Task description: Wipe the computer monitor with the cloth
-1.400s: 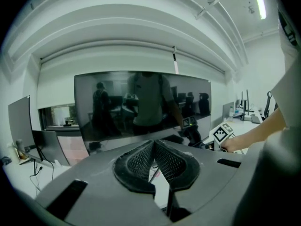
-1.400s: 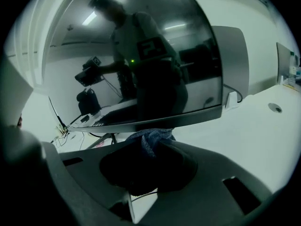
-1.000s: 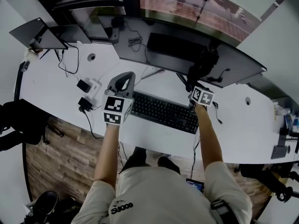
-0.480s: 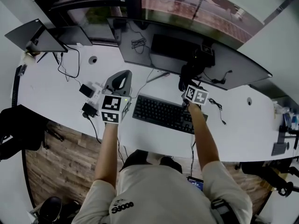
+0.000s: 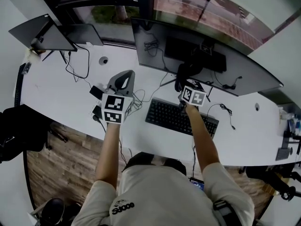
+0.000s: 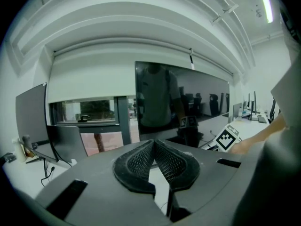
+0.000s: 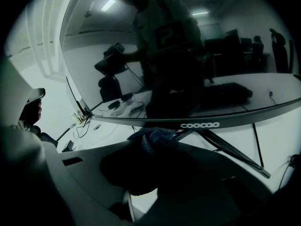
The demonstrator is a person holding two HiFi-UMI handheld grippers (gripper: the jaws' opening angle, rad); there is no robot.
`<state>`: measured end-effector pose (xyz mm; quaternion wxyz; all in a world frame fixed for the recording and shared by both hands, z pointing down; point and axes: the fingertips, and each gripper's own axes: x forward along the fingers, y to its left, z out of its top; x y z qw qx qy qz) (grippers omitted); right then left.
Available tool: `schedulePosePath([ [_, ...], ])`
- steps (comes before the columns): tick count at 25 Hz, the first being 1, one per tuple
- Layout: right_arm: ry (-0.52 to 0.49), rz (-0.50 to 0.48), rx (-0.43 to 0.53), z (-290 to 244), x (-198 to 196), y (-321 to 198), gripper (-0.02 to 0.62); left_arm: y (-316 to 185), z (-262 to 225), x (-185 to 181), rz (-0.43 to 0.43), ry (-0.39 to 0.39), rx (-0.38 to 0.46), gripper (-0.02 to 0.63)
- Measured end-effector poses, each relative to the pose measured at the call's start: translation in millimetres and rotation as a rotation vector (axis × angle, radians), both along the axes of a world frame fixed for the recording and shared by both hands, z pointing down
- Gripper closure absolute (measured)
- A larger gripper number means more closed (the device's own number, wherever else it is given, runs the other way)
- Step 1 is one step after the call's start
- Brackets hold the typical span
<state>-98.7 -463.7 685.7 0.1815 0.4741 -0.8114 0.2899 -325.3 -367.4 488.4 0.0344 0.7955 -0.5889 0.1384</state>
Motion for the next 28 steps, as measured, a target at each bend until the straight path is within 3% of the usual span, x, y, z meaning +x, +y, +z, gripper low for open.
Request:
schedulePosePath([
  [28, -0.097, -0.187, -0.035, -5, -213, -7, 0.517, -8, 17, -111, -0.065, 0.000, -0.031, 0.588],
])
